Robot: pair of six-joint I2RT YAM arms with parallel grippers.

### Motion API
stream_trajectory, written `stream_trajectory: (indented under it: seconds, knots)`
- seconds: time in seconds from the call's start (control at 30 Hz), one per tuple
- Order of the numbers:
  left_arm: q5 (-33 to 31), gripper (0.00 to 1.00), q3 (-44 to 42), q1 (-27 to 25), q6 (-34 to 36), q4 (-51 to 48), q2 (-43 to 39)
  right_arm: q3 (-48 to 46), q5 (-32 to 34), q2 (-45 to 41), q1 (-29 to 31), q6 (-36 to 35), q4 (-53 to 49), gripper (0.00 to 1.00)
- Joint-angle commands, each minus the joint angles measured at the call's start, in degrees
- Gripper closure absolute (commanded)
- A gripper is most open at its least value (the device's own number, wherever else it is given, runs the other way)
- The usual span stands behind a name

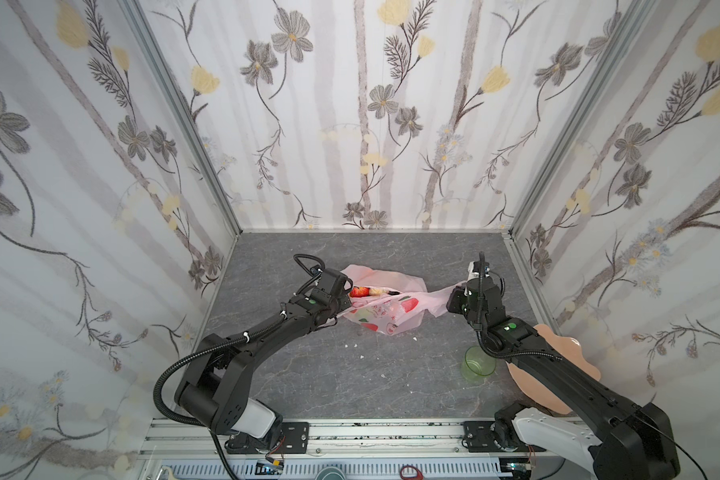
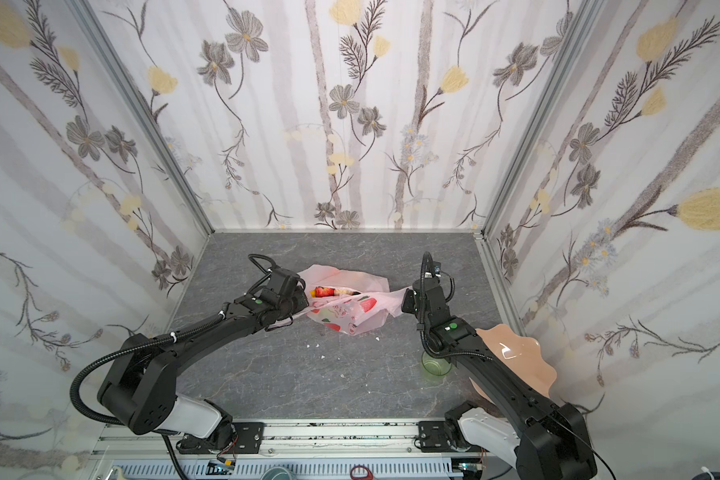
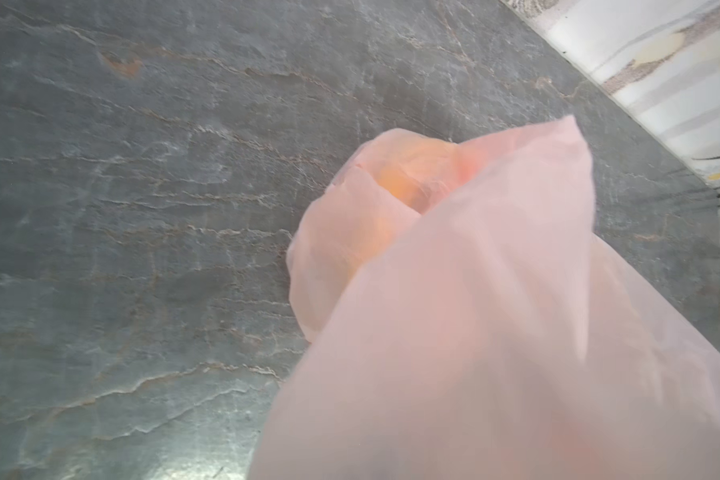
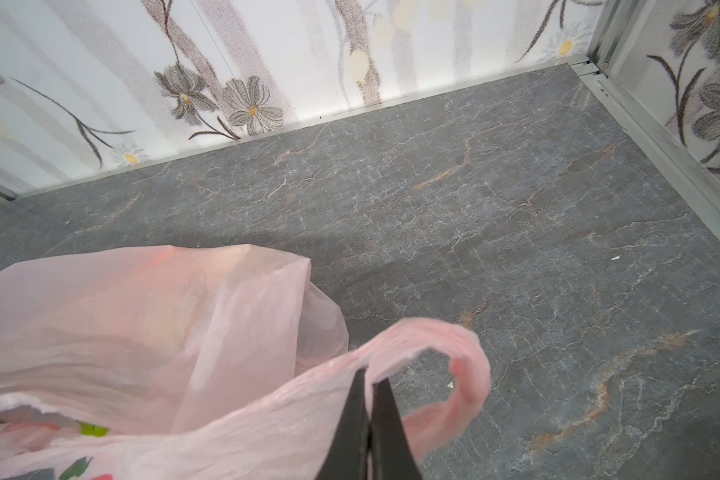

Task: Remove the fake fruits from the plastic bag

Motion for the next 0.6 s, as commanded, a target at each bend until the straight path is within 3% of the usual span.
stream_trajectory:
  seconds: [0.0, 0.07, 0.2, 0.37, 0.57]
  knots:
    - [-1.64, 1.00, 0.31, -2.97, -4.05, 3.62, -0.62, 0.67, -2.95, -1.65, 1.71, 1.01, -0.74, 0.73]
    - [-3.22, 1.00, 1.38, -5.52, -4.60, 3.70, -0.31, 0.89, -1.16, -3.79, 4.55, 0.66, -2.57, 0.46]
    - [-5.91, 1.00, 2.50, -8.28, -5.61, 3.80, 0.00, 1.15, 2.32, -7.41, 7.92, 2.66, -9.11, 0.20]
    - [-8.55, 1.00, 1.95, -10.44, -5.99, 4.15, -1.16, 3.13, 5.79, -11.01, 8.87, 7.80, -20.65, 0.08]
    - [-9.67, 1.00, -1.06, -11.76, -6.28, 5.23, -4.70, 8.67, 6.89, -15.28, 9.65, 10.54, -29.66, 0.07]
